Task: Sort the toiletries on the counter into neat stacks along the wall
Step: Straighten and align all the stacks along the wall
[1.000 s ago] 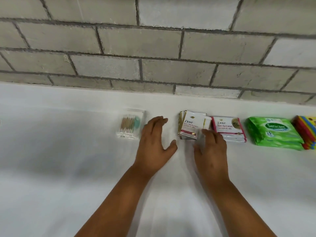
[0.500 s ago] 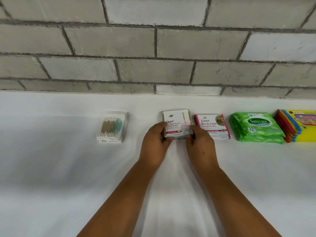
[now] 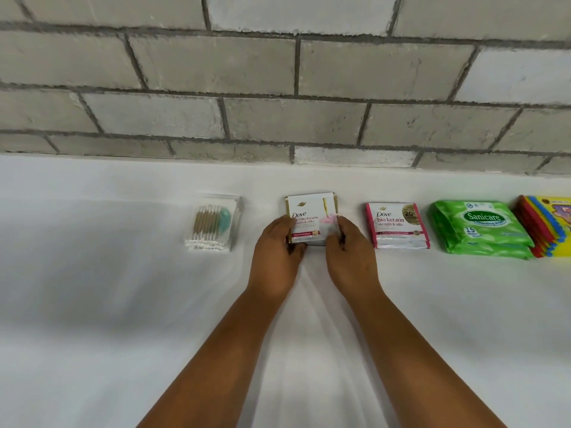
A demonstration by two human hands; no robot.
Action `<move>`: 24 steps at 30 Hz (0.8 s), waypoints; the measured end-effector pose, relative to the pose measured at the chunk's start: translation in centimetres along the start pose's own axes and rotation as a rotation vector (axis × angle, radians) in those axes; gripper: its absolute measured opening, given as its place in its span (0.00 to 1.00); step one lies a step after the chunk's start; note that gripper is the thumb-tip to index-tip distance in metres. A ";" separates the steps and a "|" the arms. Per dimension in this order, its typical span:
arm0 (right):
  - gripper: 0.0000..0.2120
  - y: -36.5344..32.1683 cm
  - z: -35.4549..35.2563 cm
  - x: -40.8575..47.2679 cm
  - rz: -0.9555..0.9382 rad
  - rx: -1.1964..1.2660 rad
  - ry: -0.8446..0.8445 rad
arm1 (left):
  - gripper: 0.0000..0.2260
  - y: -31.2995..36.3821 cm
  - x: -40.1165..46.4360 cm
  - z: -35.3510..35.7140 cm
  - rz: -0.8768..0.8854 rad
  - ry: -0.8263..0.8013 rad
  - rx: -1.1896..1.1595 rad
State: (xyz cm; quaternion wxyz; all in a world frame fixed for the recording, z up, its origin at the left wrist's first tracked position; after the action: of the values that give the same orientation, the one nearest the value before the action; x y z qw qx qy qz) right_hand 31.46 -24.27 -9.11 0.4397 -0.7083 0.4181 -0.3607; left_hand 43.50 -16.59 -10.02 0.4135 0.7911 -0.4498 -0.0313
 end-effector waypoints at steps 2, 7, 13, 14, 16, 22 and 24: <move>0.18 -0.4 1.0 -0.3 0.003 0.000 -0.023 | 0.17 -1.0 0.1 -0.7 -0.007 -0.001 0.007; 0.20 -1.3 3.4 -0.5 -0.048 -0.051 -0.081 | 0.17 -2.9 0.2 -2.2 -0.039 0.007 0.004; 0.18 -1.2 4.5 -0.6 -0.098 -0.064 -0.081 | 0.20 -3.8 0.2 -2.5 -0.069 0.000 0.025; 0.19 -1.1 4.5 -0.6 -0.110 -0.069 -0.082 | 0.21 -3.8 0.2 -2.4 -0.079 -0.005 0.013; 0.19 -0.9 4.4 -0.7 -0.138 -0.078 -0.075 | 0.21 -3.7 0.2 -2.4 -0.071 0.001 0.014; 0.18 -0.6 4.4 -0.7 -0.180 -0.072 -0.026 | 0.21 -3.4 0.3 -2.4 -0.040 0.000 0.056; 0.18 -0.5 4.4 -0.5 -0.179 -0.069 -0.016 | 0.21 -3.5 0.4 -2.2 -0.043 -0.006 0.084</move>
State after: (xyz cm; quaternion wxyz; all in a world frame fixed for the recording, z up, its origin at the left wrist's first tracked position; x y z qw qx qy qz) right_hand 35.28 -22.22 -10.31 0.3846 -0.7604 0.3618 -0.3782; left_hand 47.09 -14.59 -10.83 0.3778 0.8172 -0.4346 -0.0236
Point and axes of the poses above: each hand's wrist, its own x-axis towards the middle knuckle, its own z-axis out of the palm, y = z × x, the point moved 5 cm from there along x, towards the middle knuckle, and after that the axes turned 11 degrees about x, right-handed, at the moved point
